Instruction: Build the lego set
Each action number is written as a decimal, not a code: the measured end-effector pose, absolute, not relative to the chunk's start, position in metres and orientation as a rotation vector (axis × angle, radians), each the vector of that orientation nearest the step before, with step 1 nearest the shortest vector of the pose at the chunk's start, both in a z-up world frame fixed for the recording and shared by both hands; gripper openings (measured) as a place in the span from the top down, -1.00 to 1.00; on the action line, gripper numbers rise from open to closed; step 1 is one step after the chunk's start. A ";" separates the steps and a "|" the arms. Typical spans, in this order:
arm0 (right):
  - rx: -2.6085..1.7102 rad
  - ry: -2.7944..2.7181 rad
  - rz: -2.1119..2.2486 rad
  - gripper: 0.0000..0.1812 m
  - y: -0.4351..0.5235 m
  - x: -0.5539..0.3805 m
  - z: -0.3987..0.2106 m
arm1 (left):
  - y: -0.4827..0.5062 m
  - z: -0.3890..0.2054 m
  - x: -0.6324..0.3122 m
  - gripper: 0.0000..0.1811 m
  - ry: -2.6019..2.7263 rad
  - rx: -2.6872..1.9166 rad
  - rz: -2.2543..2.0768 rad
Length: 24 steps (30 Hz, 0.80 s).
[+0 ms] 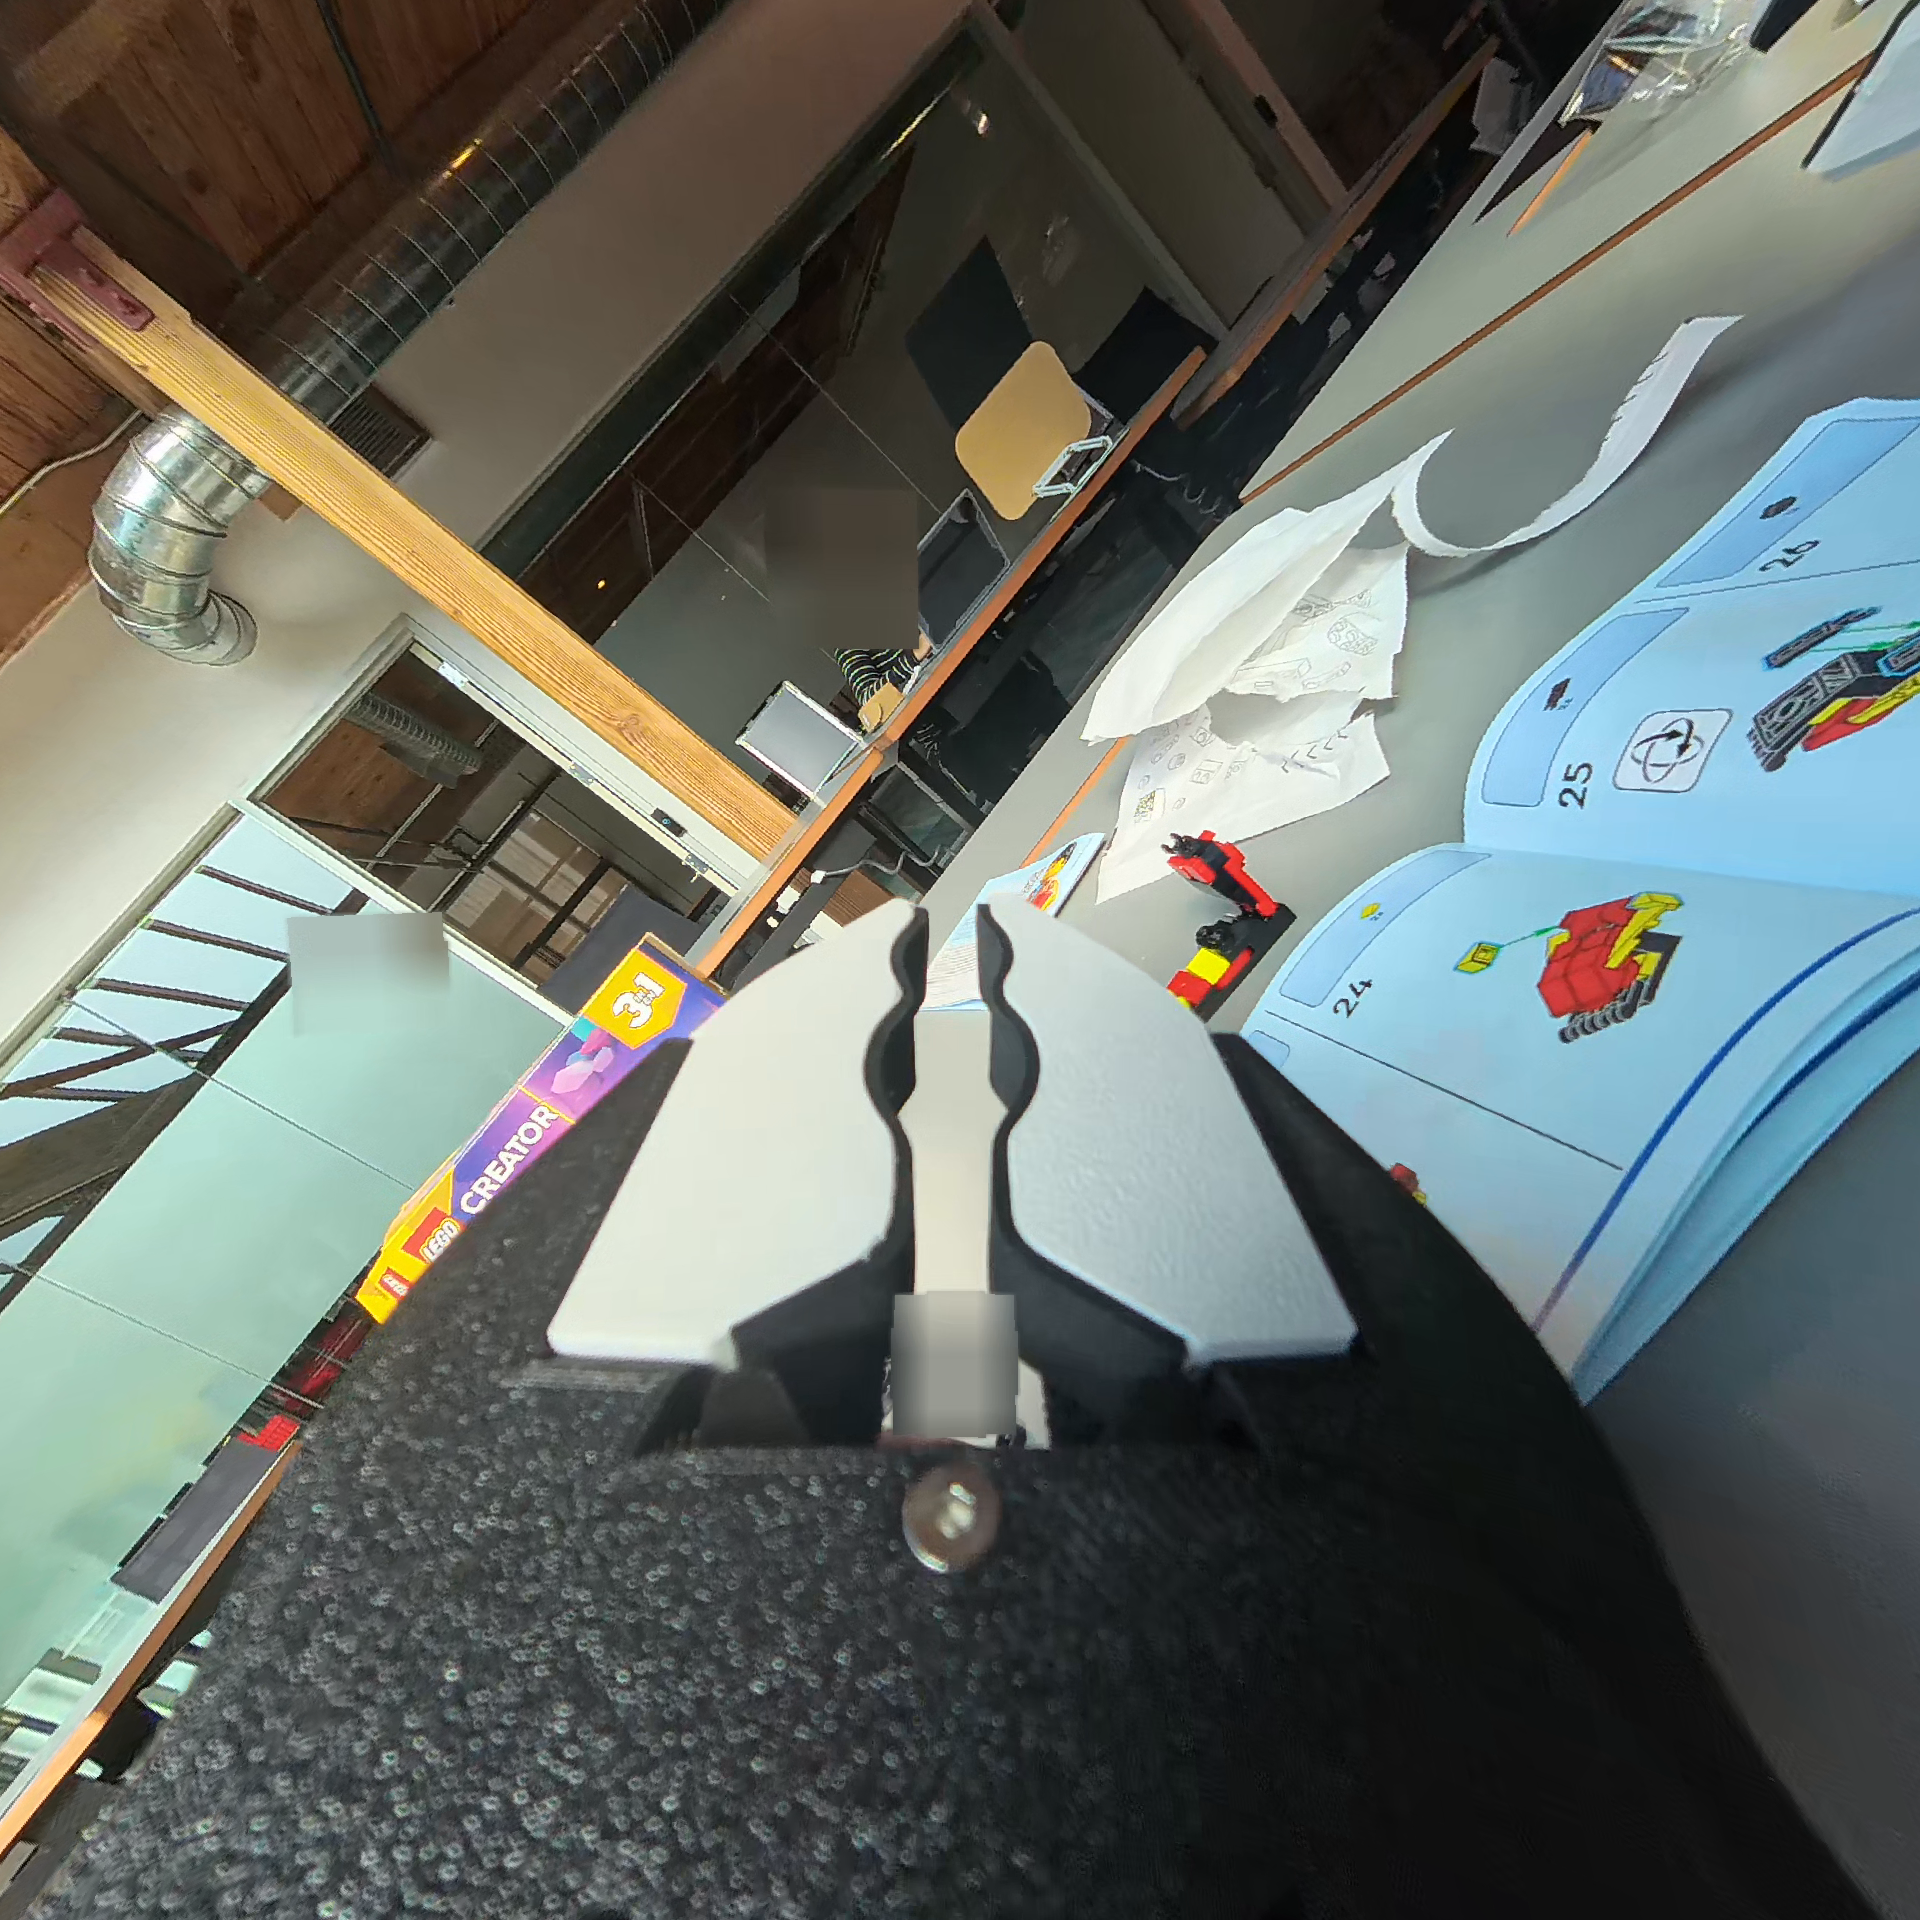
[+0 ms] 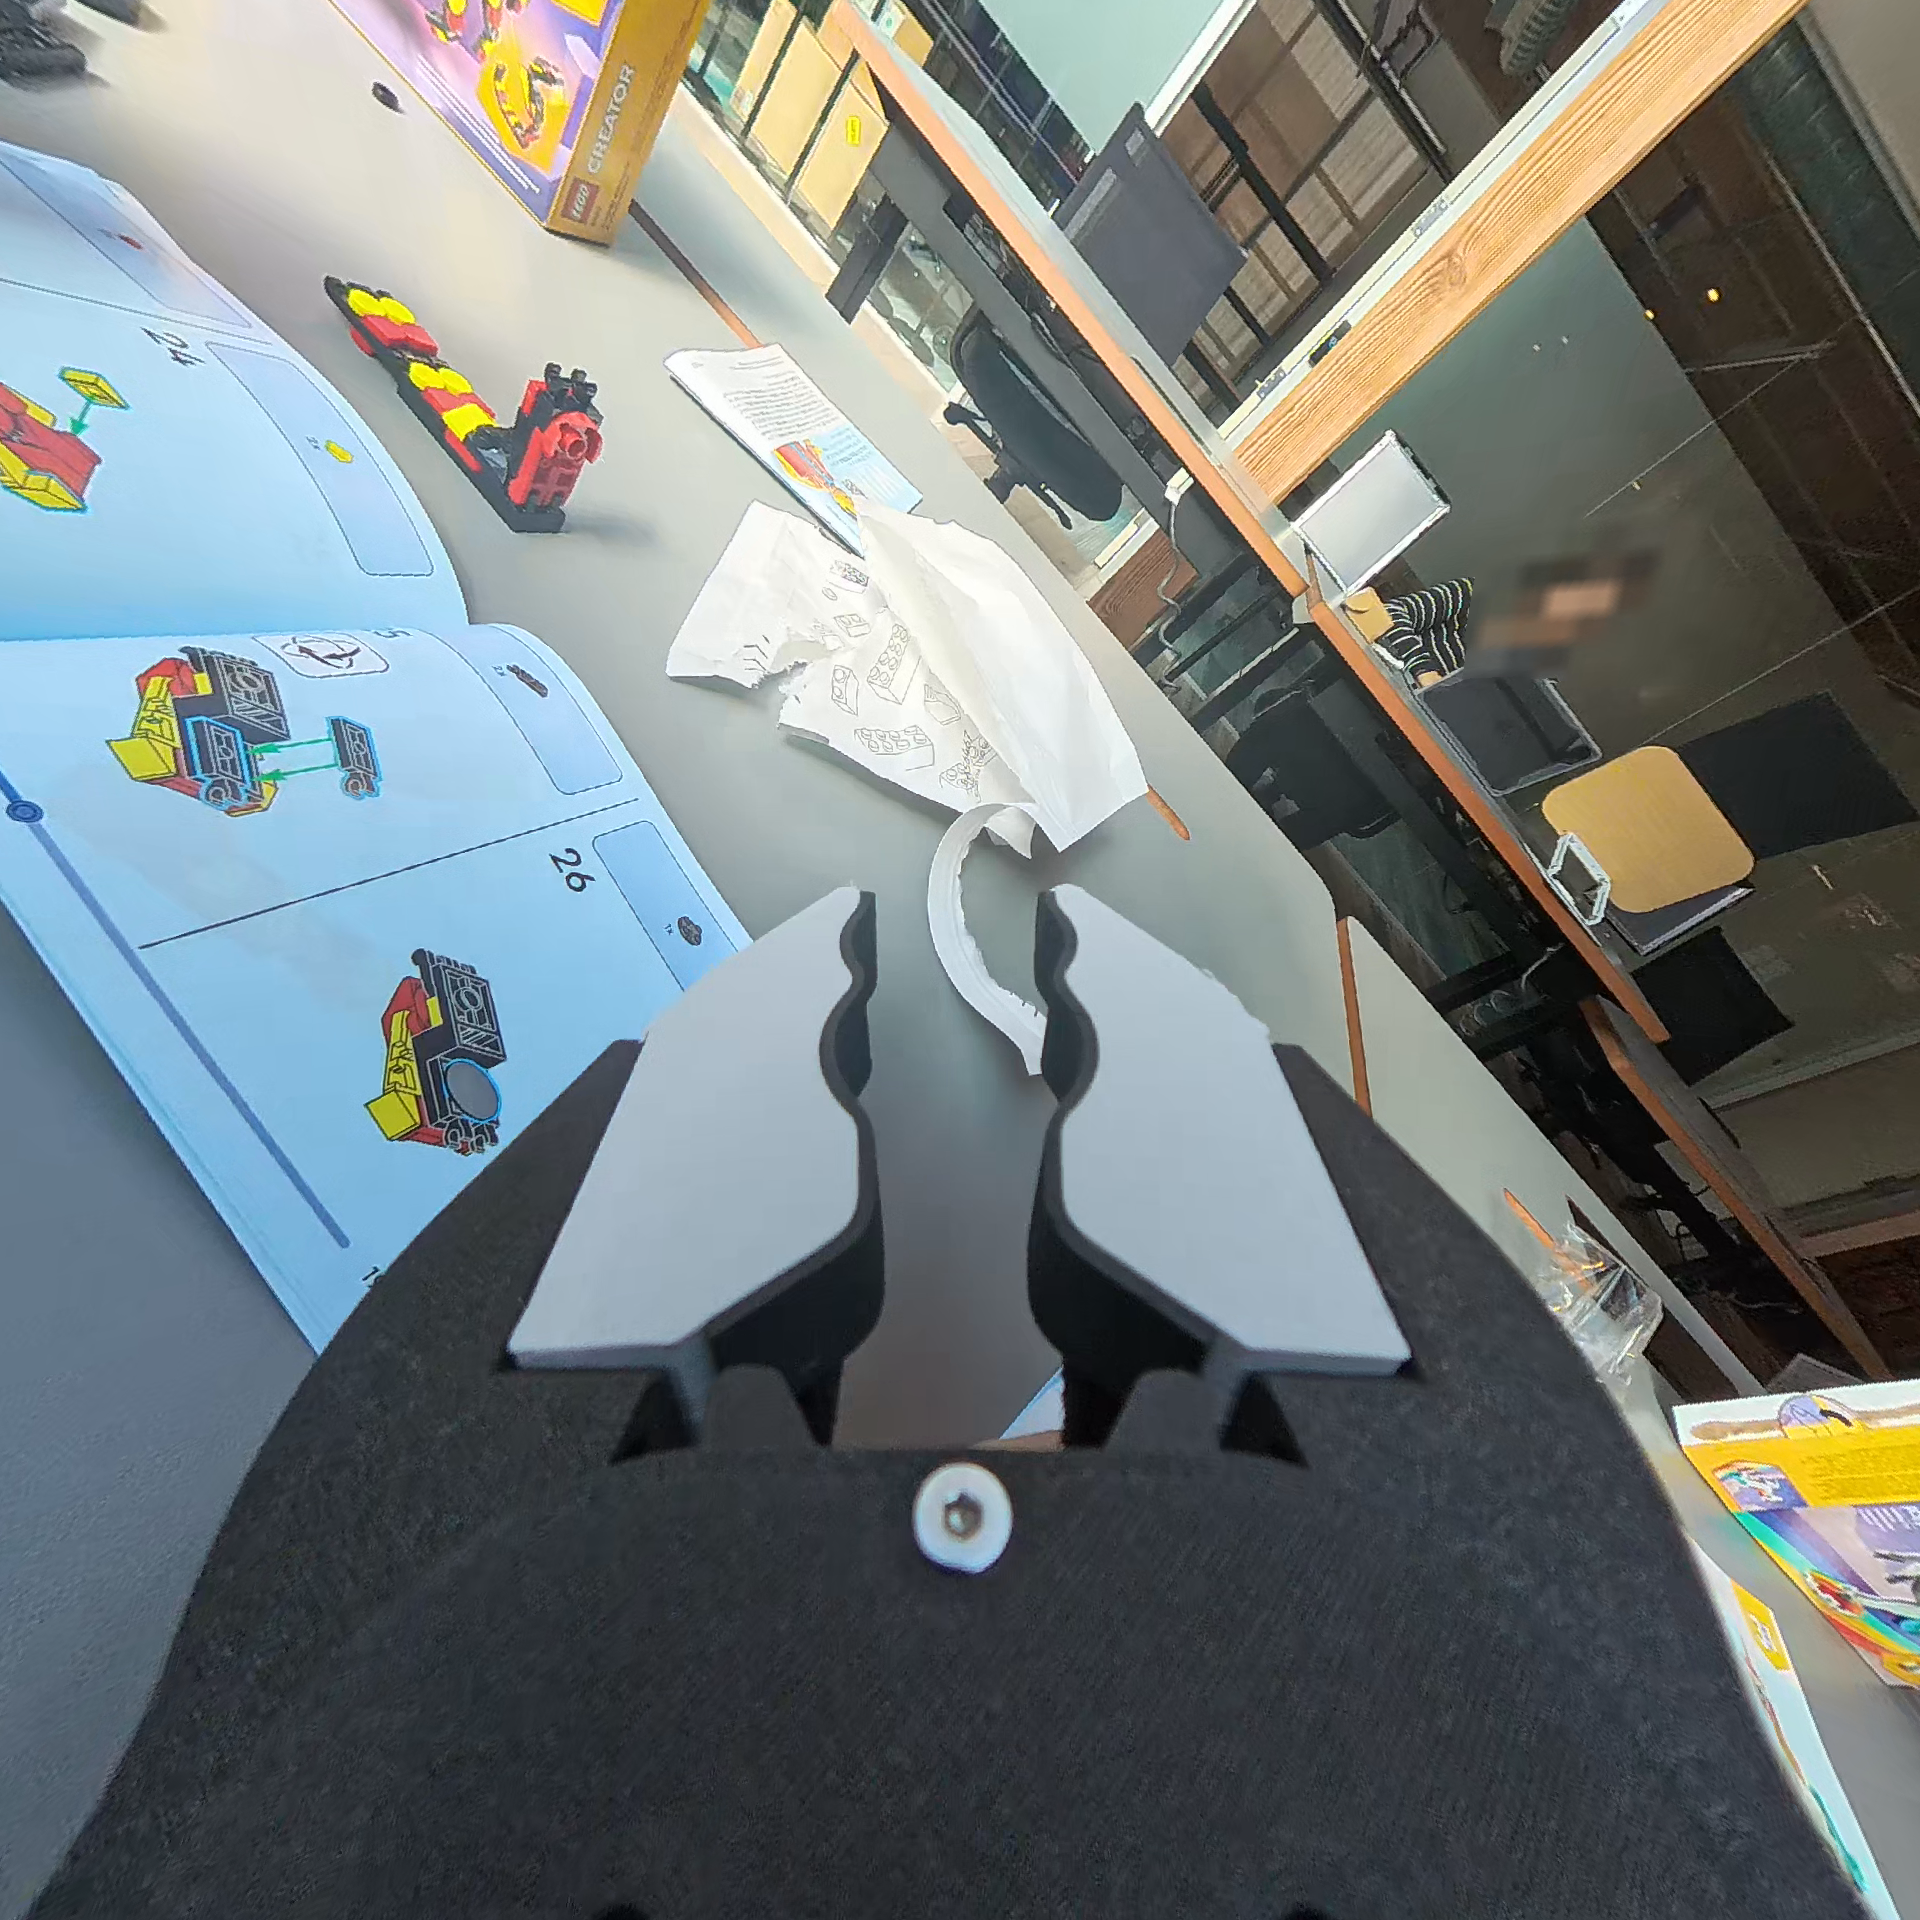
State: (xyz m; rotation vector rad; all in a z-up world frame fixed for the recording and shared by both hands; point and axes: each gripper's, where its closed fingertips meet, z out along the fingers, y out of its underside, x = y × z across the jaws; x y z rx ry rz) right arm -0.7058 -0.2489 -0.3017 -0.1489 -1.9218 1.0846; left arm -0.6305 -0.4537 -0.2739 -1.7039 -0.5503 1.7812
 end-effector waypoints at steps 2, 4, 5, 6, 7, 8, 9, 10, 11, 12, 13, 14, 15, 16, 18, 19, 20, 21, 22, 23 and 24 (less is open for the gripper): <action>-0.149 -1.921 1.089 0.69 -0.249 -0.705 -0.301 | -0.457 -0.272 -0.630 0.91 -0.562 -1.687 1.791; -0.156 -1.925 1.090 0.69 -0.249 -0.706 -0.302 | -0.459 -0.270 -0.629 0.91 -0.576 -1.675 1.799; -0.160 -1.929 1.088 0.69 -0.249 -0.707 -0.303 | -0.459 -0.269 -0.629 0.91 -0.575 -1.671 1.803; -0.163 -1.933 1.085 0.69 -0.248 -0.707 -0.304 | -0.459 -0.269 -0.628 0.91 -0.571 -1.672 1.806; -0.163 -1.932 1.082 0.69 -0.248 -0.707 -0.304 | -0.458 -0.269 -0.628 0.91 -0.566 -1.676 1.808; -0.161 -1.929 1.081 0.69 -0.248 -0.707 -0.304 | -0.458 -0.269 -0.628 0.91 -0.563 -1.677 1.809; -0.162 -1.930 1.081 0.69 -0.248 -0.707 -0.304 | -0.458 -0.269 -0.628 0.91 -0.563 -1.676 1.809; -0.164 -1.929 1.082 0.69 -0.248 -0.708 -0.304 | -0.458 -0.269 -0.628 0.91 -0.566 -1.676 1.809; -0.167 -1.931 1.083 0.69 -0.247 -0.708 -0.304 | -0.459 -0.269 -0.628 0.91 -0.568 -1.675 1.810; -0.172 -1.936 1.081 0.69 -0.247 -0.708 -0.305 | -0.459 -0.269 -0.628 0.91 -0.569 -1.673 1.810; -0.174 -1.939 1.075 0.69 -0.247 -0.709 -0.305 | -0.459 -0.269 -0.628 0.91 -0.568 -1.674 1.808; -0.172 -1.934 1.073 0.69 -0.246 -0.709 -0.305 | -0.459 -0.269 -0.628 0.91 -0.567 -1.677 1.810; -0.169 -1.929 1.077 0.69 -0.247 -0.709 -0.304 | -0.458 -0.269 -0.628 0.91 -0.565 -1.679 1.813; -0.169 -1.928 1.083 0.69 -0.247 -0.708 -0.303 | -0.458 -0.269 -0.628 0.91 -0.564 -1.680 1.815; -0.175 -1.936 1.079 0.69 -0.247 -0.709 -0.305 | -0.459 -0.269 -0.628 0.91 -0.566 -1.679 1.819; -0.175 -1.942 1.073 0.69 -0.247 -0.710 -0.307 | -0.459 -0.268 -0.628 0.91 -0.565 -1.675 1.821; -0.172 -1.942 1.067 0.69 -0.247 -0.710 -0.307 | -0.459 -0.268 -0.627 0.91 -0.565 -1.671 1.826; -0.167 -1.938 1.066 0.69 -0.247 -0.710 -0.307 | -0.459 -0.267 -0.627 0.91 -0.564 -1.669 1.831; -0.165 -1.936 1.068 0.69 -0.247 -0.709 -0.307 | -0.459 -0.266 -0.627 0.91 -0.561 -1.670 1.835; -0.166 -1.937 1.068 0.69 -0.246 -0.709 -0.307 | -0.458 -0.266 -0.627 0.91 -0.555 -1.671 1.835; -0.169 -1.938 1.067 0.69 -0.245 -0.709 -0.308 | -0.457 -0.266 -0.627 0.91 -0.546 -1.677 1.826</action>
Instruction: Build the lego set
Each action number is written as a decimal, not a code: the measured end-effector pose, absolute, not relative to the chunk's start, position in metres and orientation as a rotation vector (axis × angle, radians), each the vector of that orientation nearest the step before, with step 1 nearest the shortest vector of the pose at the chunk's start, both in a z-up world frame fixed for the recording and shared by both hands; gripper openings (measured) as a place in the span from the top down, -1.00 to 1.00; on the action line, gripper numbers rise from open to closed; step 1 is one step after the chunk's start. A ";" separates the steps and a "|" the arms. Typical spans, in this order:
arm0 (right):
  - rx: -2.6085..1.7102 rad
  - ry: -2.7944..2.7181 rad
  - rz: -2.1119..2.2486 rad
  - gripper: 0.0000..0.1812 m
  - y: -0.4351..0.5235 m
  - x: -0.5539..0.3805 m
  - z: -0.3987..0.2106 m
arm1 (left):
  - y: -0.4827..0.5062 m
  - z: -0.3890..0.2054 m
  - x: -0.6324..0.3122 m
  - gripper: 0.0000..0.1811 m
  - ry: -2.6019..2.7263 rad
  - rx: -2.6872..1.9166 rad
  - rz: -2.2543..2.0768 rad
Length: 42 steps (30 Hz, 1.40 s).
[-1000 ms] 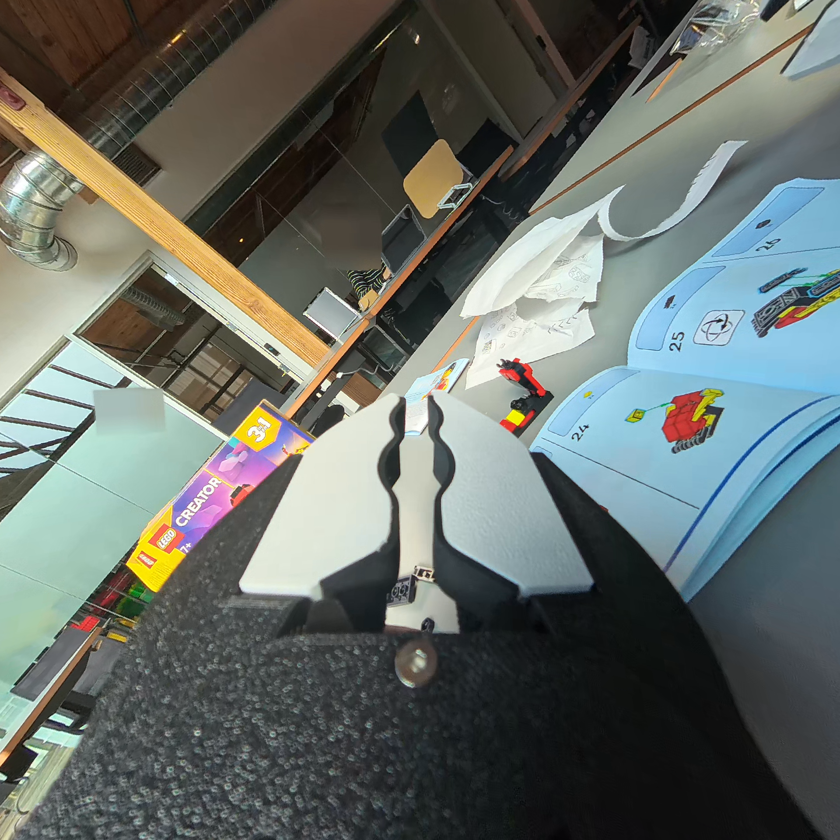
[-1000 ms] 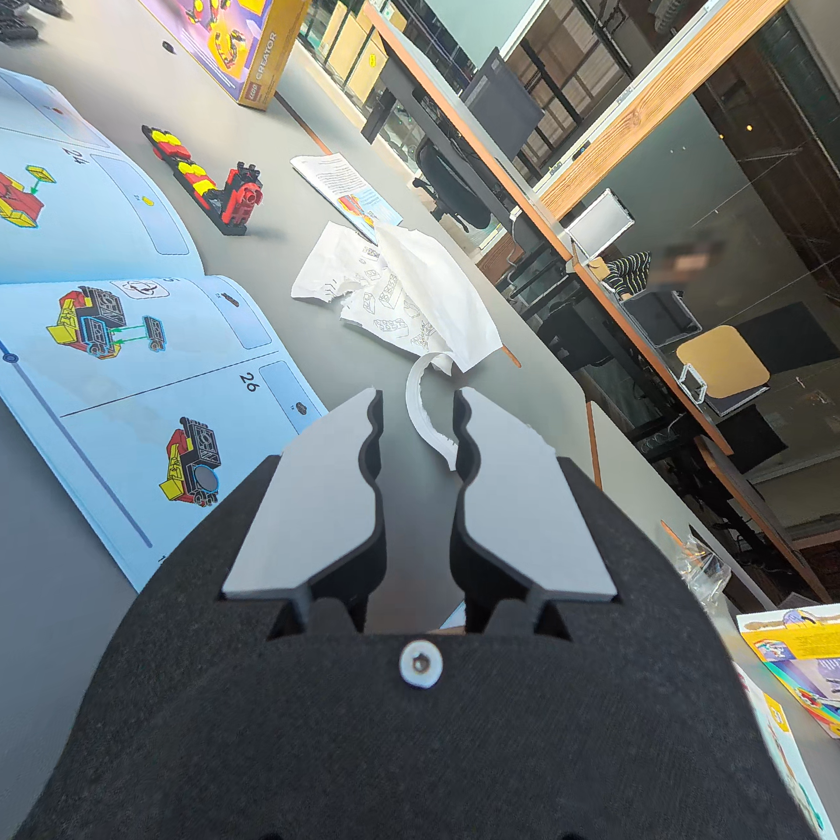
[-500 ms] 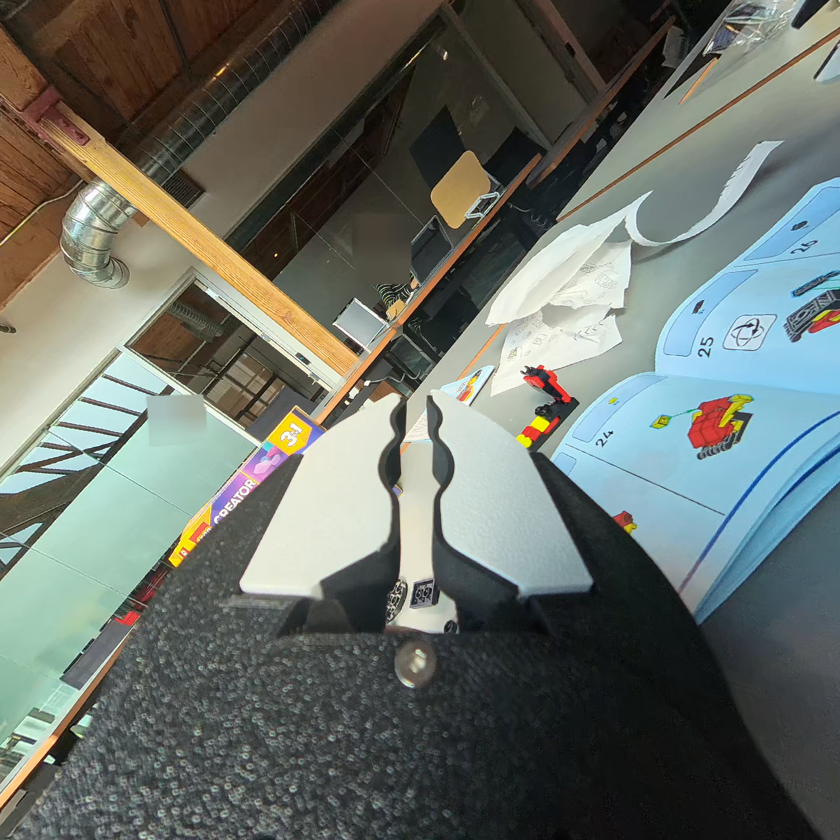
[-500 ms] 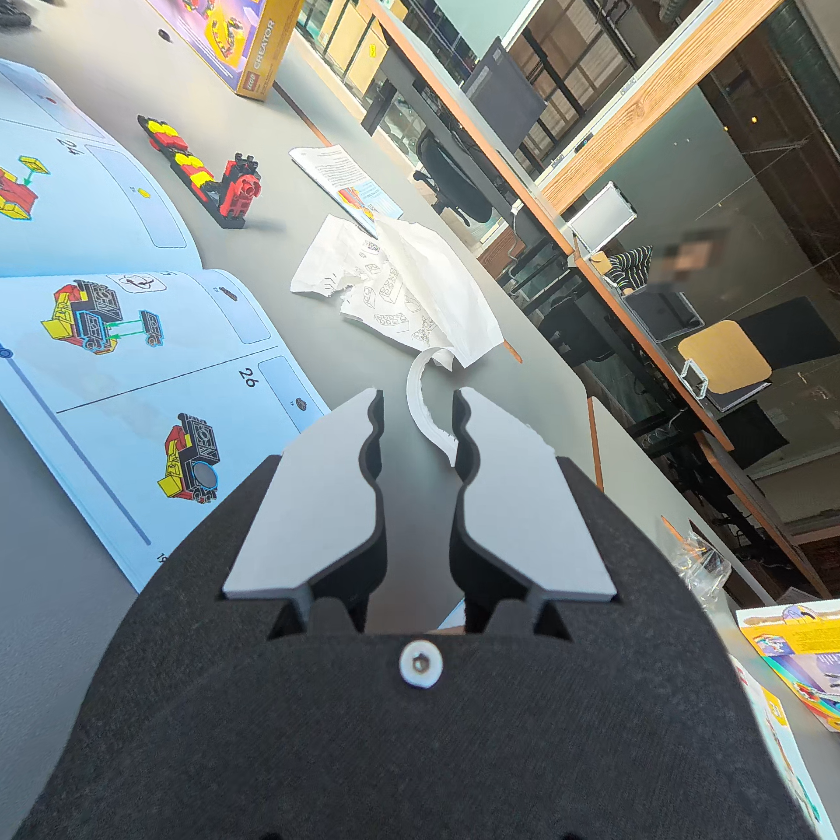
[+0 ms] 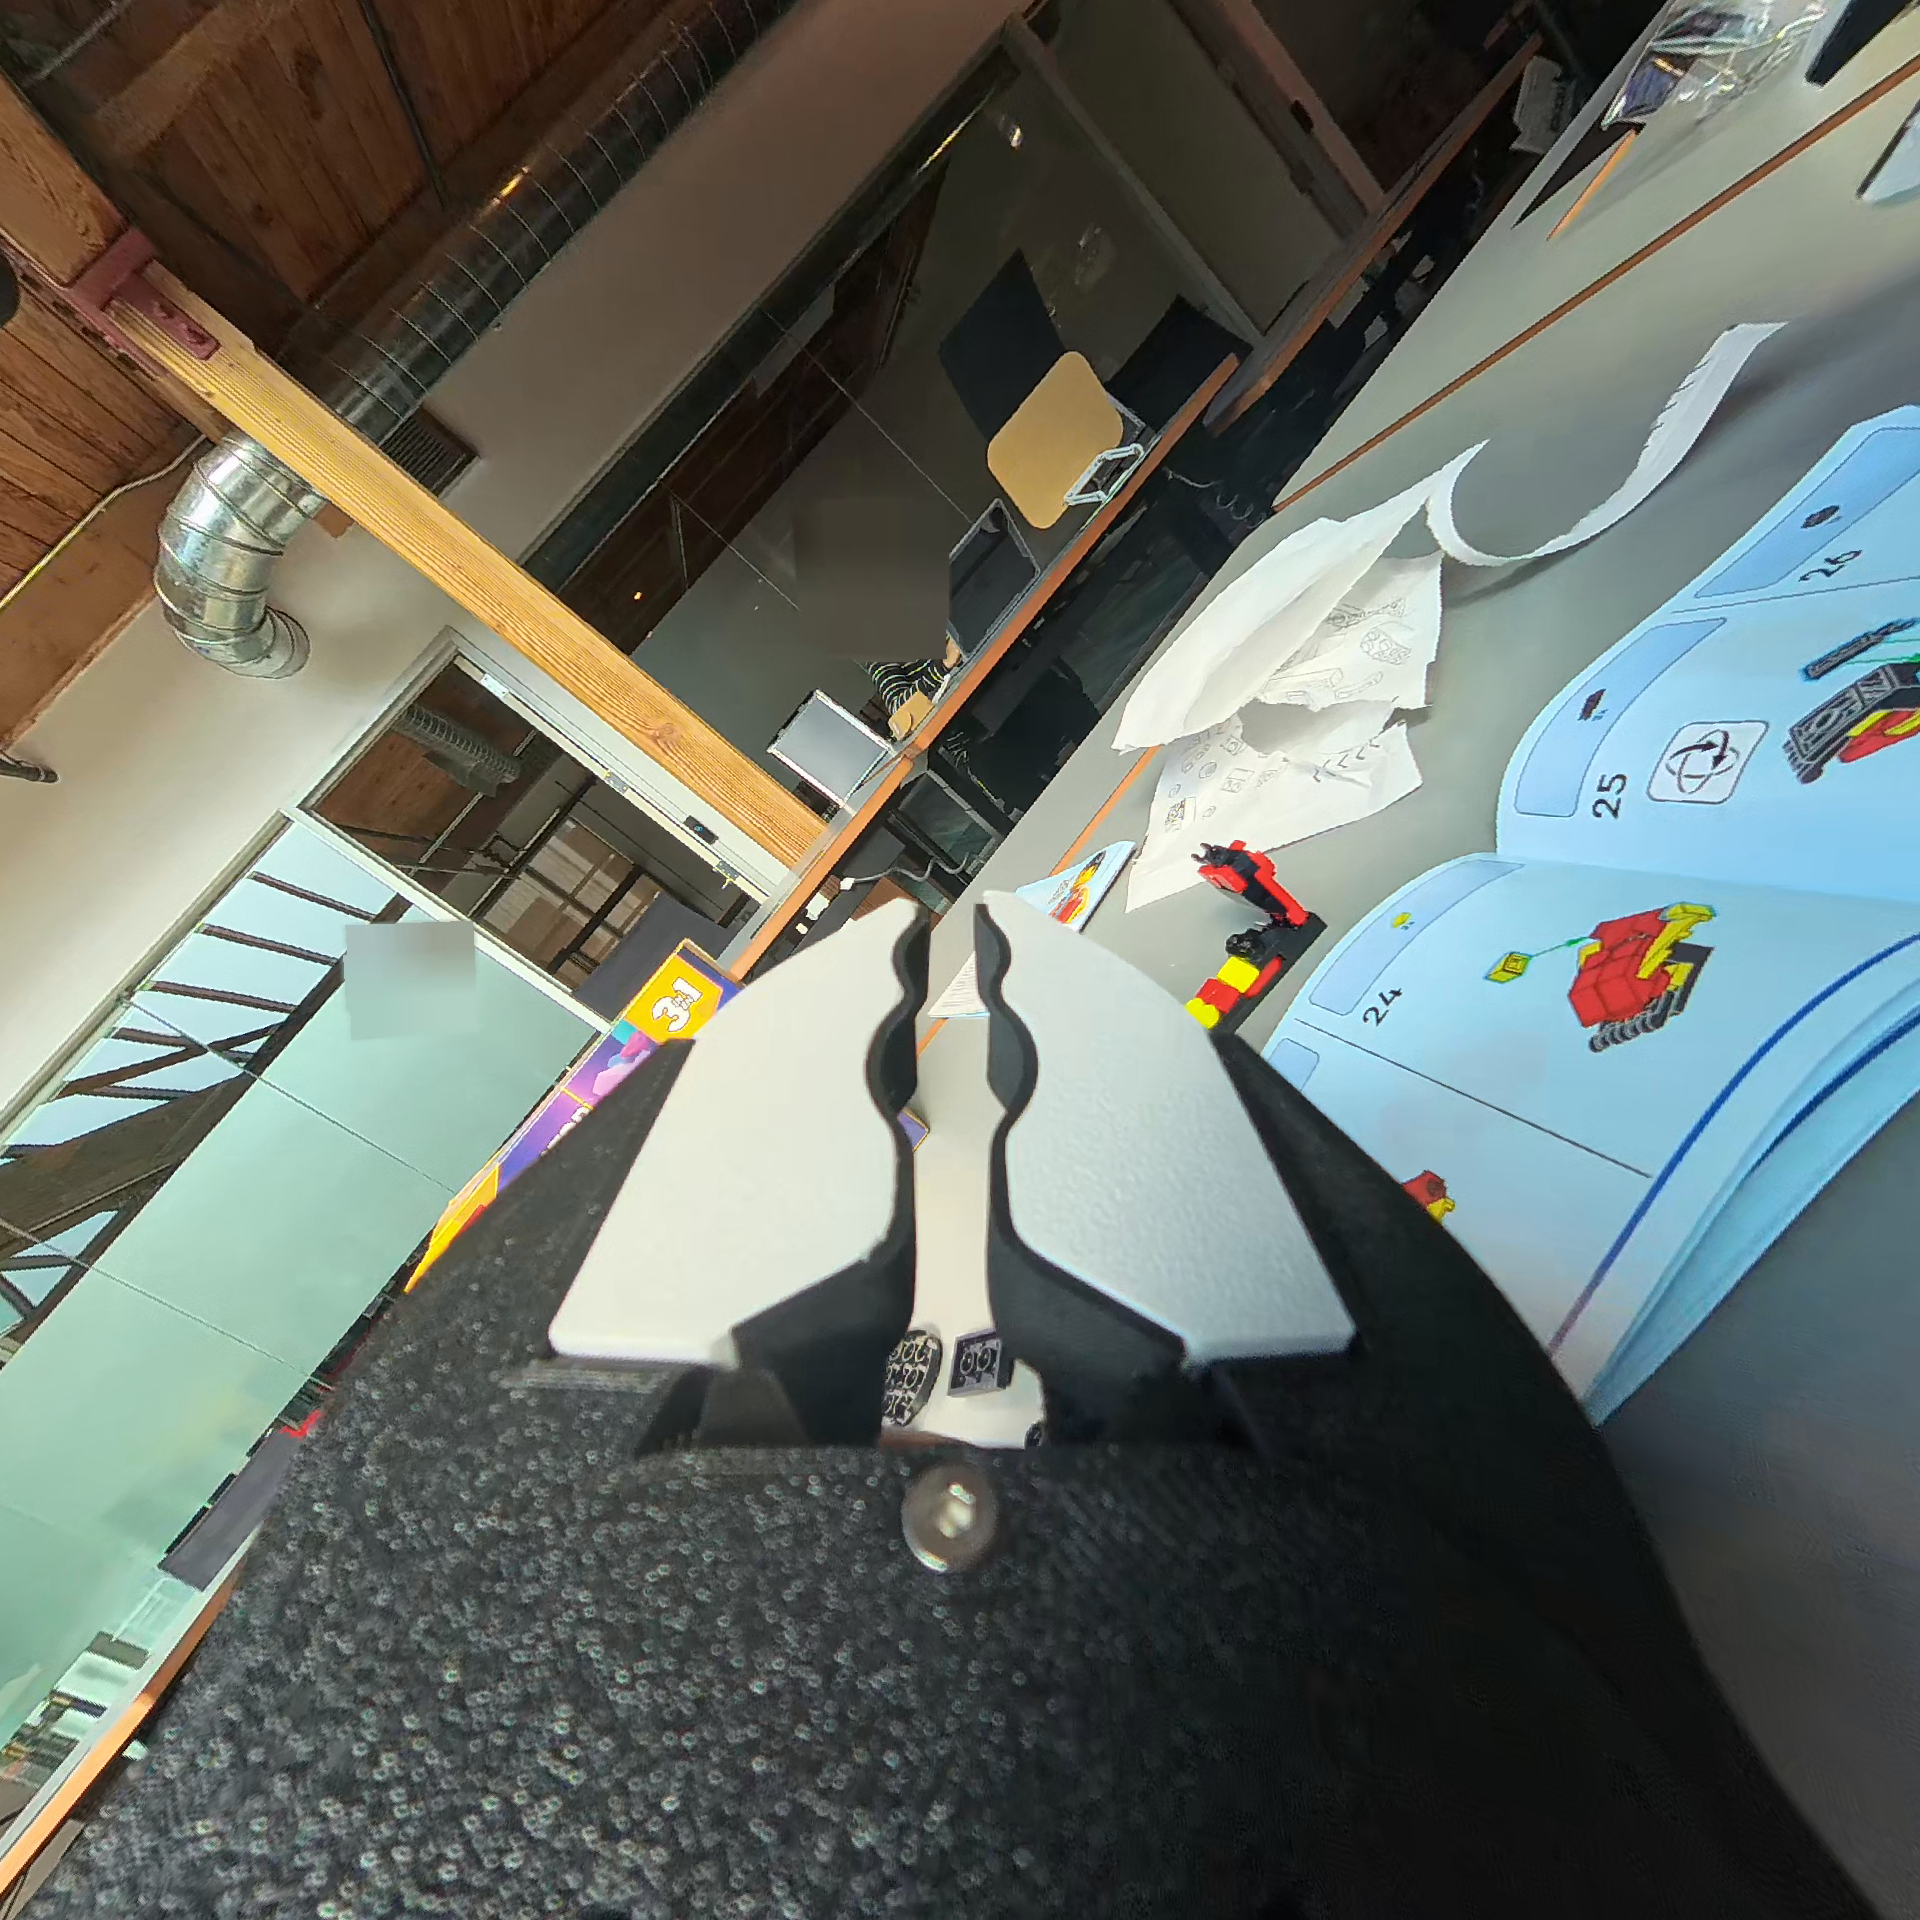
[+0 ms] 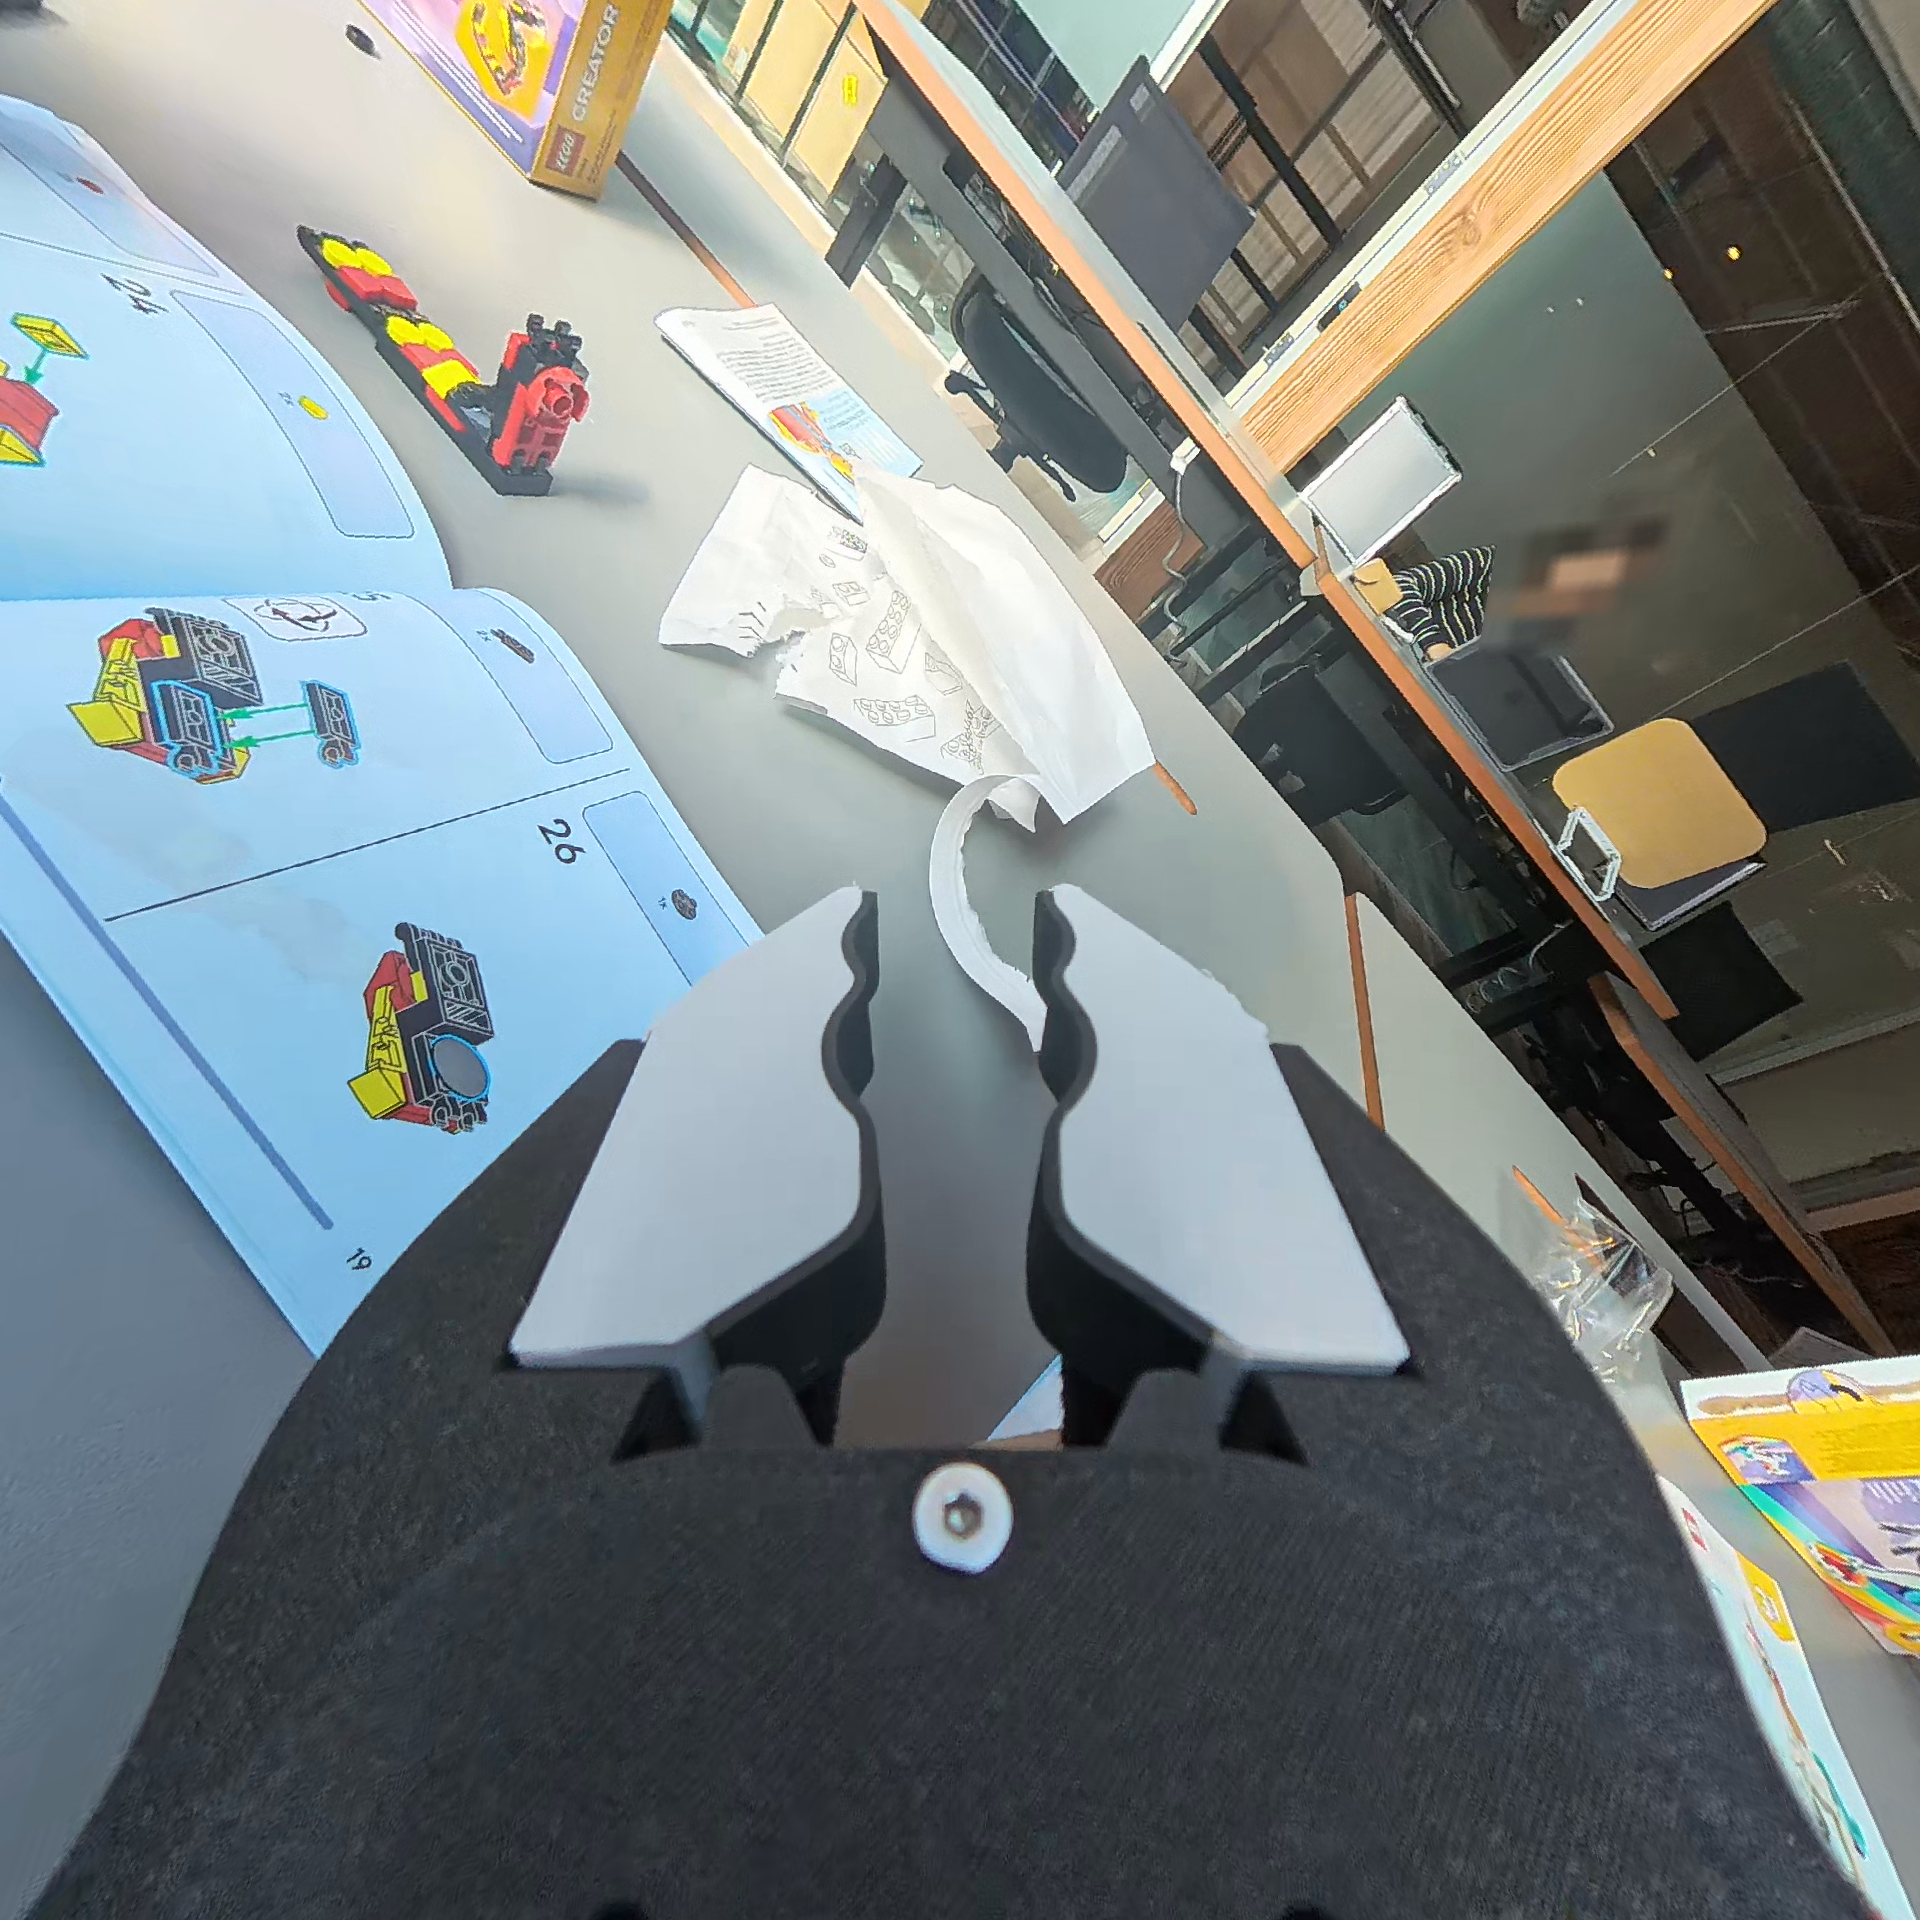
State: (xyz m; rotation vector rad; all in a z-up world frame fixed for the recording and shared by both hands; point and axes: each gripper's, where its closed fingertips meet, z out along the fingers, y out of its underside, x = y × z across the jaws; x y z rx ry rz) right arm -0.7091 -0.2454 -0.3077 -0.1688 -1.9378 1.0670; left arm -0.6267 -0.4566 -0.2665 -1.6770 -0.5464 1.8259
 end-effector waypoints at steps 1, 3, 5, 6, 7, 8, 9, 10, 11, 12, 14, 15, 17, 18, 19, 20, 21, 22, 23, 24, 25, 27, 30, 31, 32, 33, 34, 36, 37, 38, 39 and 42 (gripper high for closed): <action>-0.172 -1.939 1.067 0.69 -0.245 -0.709 -0.308 | -0.455 -0.266 -0.626 0.91 -0.538 -1.681 1.817; -0.177 -1.942 1.062 0.69 -0.244 -0.711 -0.310 | -0.451 -0.264 -0.625 0.91 -0.519 -1.677 1.797; -0.181 -1.947 1.041 0.69 -0.243 -0.713 -0.312 | -0.448 -0.264 -0.626 0.91 -0.508 -1.683 1.768; -0.184 -1.949 1.028 0.69 -0.242 -0.715 -0.314 | -0.446 -0.265 -0.626 0.91 -0.505 -1.689 1.750; -0.187 -1.947 1.020 0.69 -0.240 -0.716 -0.314 | -0.444 -0.266 -0.626 0.91 -0.504 -1.696 1.730; -0.191 -1.941 1.016 0.69 -0.239 -0.717 -0.314 | -0.442 -0.267 -0.627 0.91 -0.504 -1.702 1.712; -0.198 -1.936 1.018 0.69 -0.238 -0.718 -0.314 | -0.440 -0.267 -0.627 0.91 -0.500 -1.700 1.704; -0.208 -1.933 1.020 0.69 -0.236 -0.719 -0.313 | -0.438 -0.266 -0.627 0.91 -0.491 -1.701 1.702; -0.218 -1.930 1.022 0.69 -0.235 -0.720 -0.312 | -0.436 -0.266 -0.626 0.91 -0.481 -1.706 1.704; -0.224 -1.927 1.022 0.69 -0.234 -0.720 -0.312 | -0.434 -0.266 -0.625 0.91 -0.470 -1.710 1.707; -0.231 -1.918 1.012 0.69 -0.231 -0.722 -0.311 | -0.428 -0.262 -0.620 0.91 -0.439 -1.701 1.709; -0.233 -1.911 1.009 0.69 -0.230 -0.723 -0.310 | -0.426 -0.261 -0.618 0.91 -0.431 -1.694 1.712; -0.245 -1.909 1.011 0.70 -0.229 -0.725 -0.311 | -0.427 -0.257 -0.615 0.91 -0.431 -1.682 1.715; -0.252 -1.910 1.008 0.70 -0.227 -0.726 -0.311 | -0.429 -0.255 -0.615 0.91 -0.440 -1.677 1.724; -0.257 -1.910 1.002 0.70 -0.226 -0.727 -0.312 | -0.433 -0.251 -0.613 0.91 -0.446 -1.668 1.741; -0.259 -1.905 0.996 0.70 -0.225 -0.728 -0.311 | -0.438 -0.245 -0.610 0.91 -0.443 -1.659 1.765; -0.261 -1.896 0.996 0.70 -0.225 -0.729 -0.310 | -0.444 -0.240 -0.606 0.91 -0.444 -1.653 1.800; -0.262 -1.886 1.003 0.70 -0.224 -0.729 -0.308 | -0.452 -0.233 -0.601 0.91 -0.441 -1.639 1.844; -0.266 -1.877 1.010 0.70 -0.224 -0.730 -0.307 | -0.461 -0.227 -0.596 0.91 -0.444 -1.621 1.877; -0.272 -1.875 1.015 0.70 -0.223 -0.731 -0.306 | -0.470 -0.224 -0.592 0.91 -0.458 -1.610 1.884; -0.275 -1.879 1.019 0.70 -0.224 -0.731 -0.307 | -0.479 -0.222 -0.587 0.91 -0.473 -1.602 1.878; -0.265 -1.888 1.014 0.70 -0.226 -0.732 -0.309 | -0.496 -0.222 -0.578 0.91 -0.492 -1.602 1.876; -0.237 -1.894 0.989 0.70 -0.229 -0.732 -0.312 | -0.515 -0.226 -0.565 0.91 -0.471 -1.654 1.903; -0.233 -1.893 0.986 0.70 -0.229 -0.732 -0.312 | -0.521 -0.228 -0.561 0.91 -0.479 -1.664 1.889; -0.234 -1.893 0.985 0.71 -0.229 -0.733 -0.313 | -0.527 -0.230 -0.558 0.91 -0.498 -1.671 1.858; -0.239 -1.893 0.984 0.71 -0.229 -0.734 -0.314 | -0.535 -0.232 -0.555 0.91 -0.531 -1.672 1.819; -0.247 -1.890 0.986 0.71 -0.228 -0.736 -0.314 | -0.542 -0.234 -0.552 0.91 -0.565 -1.663 1.769; -0.259 -1.874 0.991 0.72 -0.227 -0.740 -0.313 | -0.554 -0.237 -0.545 0.90 -0.620 -1.643 1.658; -0.267 -1.868 0.986 0.72 -0.226 -0.742 -0.313 | -0.560 -0.237 -0.543 0.89 -0.647 -1.625 1.612; -0.274 -1.855 0.978 0.72 -0.224 -0.744 -0.313 | -0.564 -0.237 -0.540 0.87 -0.668 -1.616 1.570; -0.278 -1.840 0.967 0.73 -0.223 -0.746 -0.312 | -0.568 -0.238 -0.539 0.83 -0.687 -1.616 1.543; -0.272 -1.799 0.924 0.73 -0.219 -0.748 -0.309 | -0.575 -0.241 -0.535 0.83 -0.705 -1.645 1.513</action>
